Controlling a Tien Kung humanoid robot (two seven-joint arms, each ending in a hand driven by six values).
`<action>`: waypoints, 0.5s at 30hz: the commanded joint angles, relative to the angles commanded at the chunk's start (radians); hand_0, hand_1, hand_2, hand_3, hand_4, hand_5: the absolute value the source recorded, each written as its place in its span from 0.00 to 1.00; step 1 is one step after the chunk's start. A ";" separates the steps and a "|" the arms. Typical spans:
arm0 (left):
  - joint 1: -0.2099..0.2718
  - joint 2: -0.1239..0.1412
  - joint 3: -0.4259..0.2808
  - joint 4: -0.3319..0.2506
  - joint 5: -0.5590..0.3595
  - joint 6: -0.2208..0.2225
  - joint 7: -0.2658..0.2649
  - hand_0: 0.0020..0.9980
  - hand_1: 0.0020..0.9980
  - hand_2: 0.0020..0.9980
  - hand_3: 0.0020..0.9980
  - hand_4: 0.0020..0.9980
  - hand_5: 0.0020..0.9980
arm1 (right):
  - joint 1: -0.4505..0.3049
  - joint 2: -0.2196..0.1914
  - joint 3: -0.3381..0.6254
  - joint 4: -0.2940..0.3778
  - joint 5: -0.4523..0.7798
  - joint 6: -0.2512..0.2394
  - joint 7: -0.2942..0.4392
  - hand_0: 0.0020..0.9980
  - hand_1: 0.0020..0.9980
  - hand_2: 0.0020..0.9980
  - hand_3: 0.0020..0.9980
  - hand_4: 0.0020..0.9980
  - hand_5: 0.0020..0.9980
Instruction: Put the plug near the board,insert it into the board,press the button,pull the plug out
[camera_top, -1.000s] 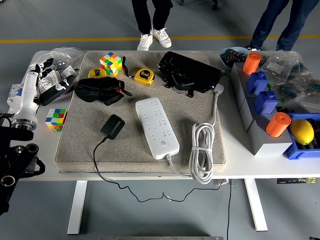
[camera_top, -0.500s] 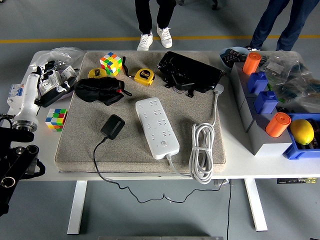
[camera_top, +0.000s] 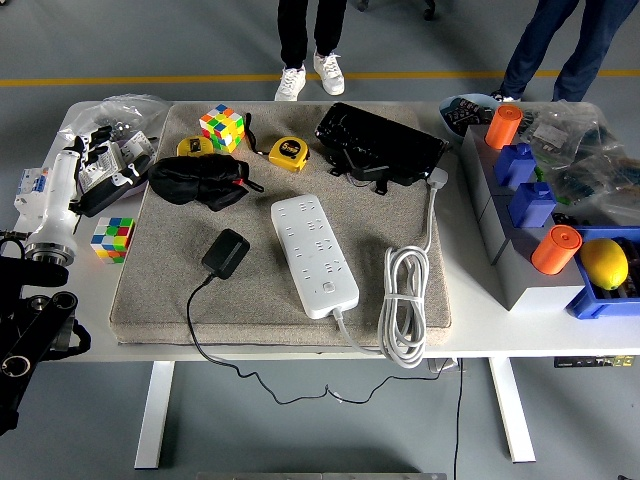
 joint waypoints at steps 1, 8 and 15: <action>0.000 0.000 0.001 0.000 0.000 -0.001 0.001 0.81 0.81 0.84 0.84 0.99 0.60 | 0.000 0.001 0.001 0.000 0.000 -0.001 0.001 0.60 0.61 0.55 0.55 0.77 0.27; -0.001 -0.001 0.001 -0.002 0.000 -0.002 0.003 0.81 0.81 0.84 0.83 0.99 0.60 | 0.001 0.001 0.001 0.001 -0.003 -0.004 -0.001 0.60 0.61 0.55 0.55 0.77 0.27; -0.002 -0.001 0.002 -0.003 0.000 -0.006 0.007 0.81 0.80 0.84 0.83 0.99 0.60 | 0.003 0.000 0.004 0.002 -0.004 -0.006 -0.003 0.60 0.61 0.55 0.55 0.77 0.27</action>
